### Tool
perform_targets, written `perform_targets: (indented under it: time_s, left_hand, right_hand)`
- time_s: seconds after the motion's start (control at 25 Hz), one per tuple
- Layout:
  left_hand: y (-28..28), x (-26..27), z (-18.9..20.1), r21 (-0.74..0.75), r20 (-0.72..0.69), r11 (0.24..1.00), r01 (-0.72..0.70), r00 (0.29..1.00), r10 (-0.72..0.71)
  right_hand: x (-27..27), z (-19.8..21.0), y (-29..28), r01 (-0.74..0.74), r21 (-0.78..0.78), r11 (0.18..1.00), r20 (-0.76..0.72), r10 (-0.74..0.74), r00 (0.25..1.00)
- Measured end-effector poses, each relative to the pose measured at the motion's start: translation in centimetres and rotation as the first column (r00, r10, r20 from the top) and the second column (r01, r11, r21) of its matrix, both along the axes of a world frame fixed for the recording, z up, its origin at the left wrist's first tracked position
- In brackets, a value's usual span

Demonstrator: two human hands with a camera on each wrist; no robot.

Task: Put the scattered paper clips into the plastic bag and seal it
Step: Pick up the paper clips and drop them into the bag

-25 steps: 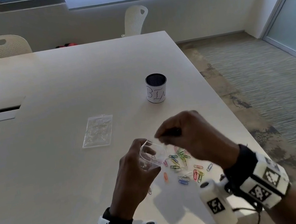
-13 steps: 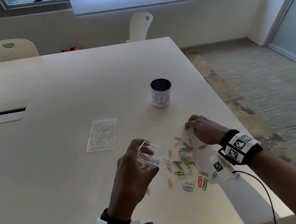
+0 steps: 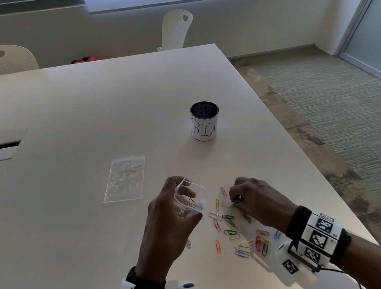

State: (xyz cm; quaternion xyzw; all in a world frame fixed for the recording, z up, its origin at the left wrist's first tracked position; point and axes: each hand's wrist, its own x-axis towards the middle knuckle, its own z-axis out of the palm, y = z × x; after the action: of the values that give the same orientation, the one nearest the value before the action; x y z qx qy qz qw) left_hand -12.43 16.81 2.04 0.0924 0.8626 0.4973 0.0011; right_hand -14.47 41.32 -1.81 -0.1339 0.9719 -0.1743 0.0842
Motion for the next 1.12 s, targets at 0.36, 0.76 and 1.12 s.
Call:
perform_targets:
  time_s: [0.36, 0.76, 1.12]
  left_hand:
    - [-0.2, -1.0, -0.6, -0.016, 0.020, 1.000, 0.007, 1.000, -0.007]
    - [0.5, -1.4, -0.5, -0.028, 0.012, 0.999, 0.028, 1.000, -0.028]
    - [0.1, -1.4, -0.7, -0.019, -0.009, 1.000, 0.015, 1.000, -0.015]
  right_hand:
    - [-2.2, 2.3, 1.6, 0.213, -0.300, 0.930, 0.146, -0.175, 0.974]
    - [-1.1, 10.3, -5.4, 0.000, -0.533, 0.846, -0.006, -0.003, 1.000]
    - [-1.4, 11.0, -6.2, -0.020, -0.522, 0.853, -0.060, -0.013, 0.998]
